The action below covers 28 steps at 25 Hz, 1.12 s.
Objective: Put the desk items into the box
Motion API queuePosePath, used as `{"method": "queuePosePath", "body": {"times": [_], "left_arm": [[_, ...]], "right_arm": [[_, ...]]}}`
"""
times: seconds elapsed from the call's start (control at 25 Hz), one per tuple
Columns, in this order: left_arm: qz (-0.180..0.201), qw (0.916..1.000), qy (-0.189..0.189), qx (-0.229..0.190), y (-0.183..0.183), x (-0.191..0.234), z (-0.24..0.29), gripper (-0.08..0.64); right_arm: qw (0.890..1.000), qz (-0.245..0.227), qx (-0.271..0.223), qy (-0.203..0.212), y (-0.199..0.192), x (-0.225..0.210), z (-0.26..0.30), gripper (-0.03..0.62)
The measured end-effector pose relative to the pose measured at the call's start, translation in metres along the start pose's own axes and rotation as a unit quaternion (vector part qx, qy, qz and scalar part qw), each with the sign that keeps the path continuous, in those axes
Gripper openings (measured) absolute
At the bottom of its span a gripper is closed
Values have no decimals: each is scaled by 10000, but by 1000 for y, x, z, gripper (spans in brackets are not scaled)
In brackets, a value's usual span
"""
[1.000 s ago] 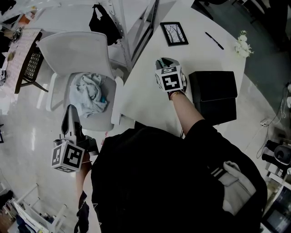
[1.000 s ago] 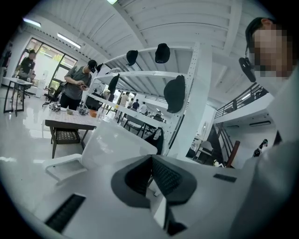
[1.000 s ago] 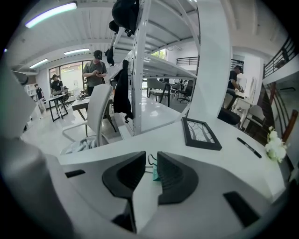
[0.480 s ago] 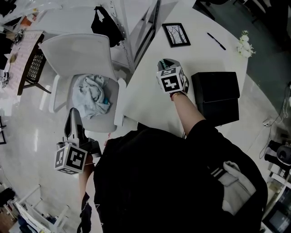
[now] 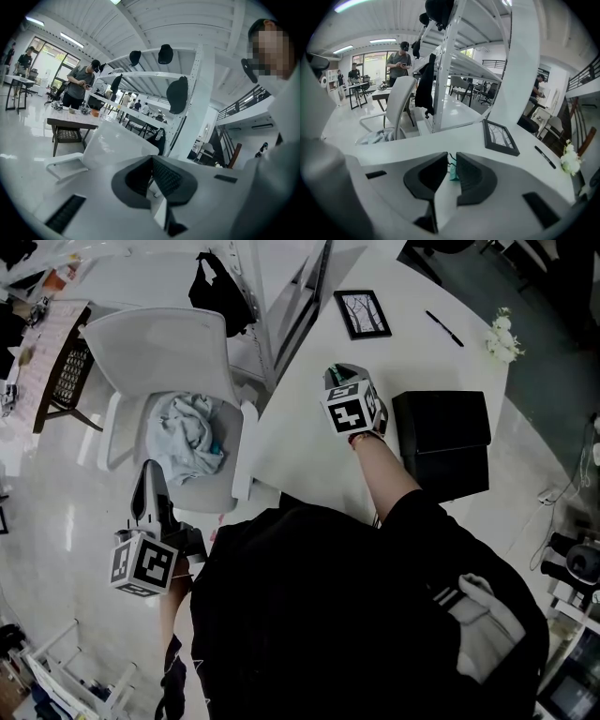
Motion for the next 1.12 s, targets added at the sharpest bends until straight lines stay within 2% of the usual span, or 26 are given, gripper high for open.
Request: {"method": "queuePosePath", "body": {"times": [0.36,0.48,0.84,1.12], "left_arm": [[-23,10000,-9,-13,-2,1,0,11],[-41,10000,-22,-20,-1,1,0,11],[-27,10000,-57,-37,0,0,2,11],[-2,9999,-63,-78,3,0,-2,11]], "right_arm": [[9996,272,-14,-38,2,-9,-3,40],[9992,384,13,-84,3,-14,-5,11],[9987,504,66,-70,-3,-19,-2,11],[9959,879,222,50,0,-19,-9,9]]}}
Point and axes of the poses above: the fingertips, and each gripper's own axes: z forward along the fingers, x to its left, y out of its top, the point moved 4 cm from there along -z, backward along the fingers, and after that the axes turned 12 degrees about -y, right-handed, at the moved point
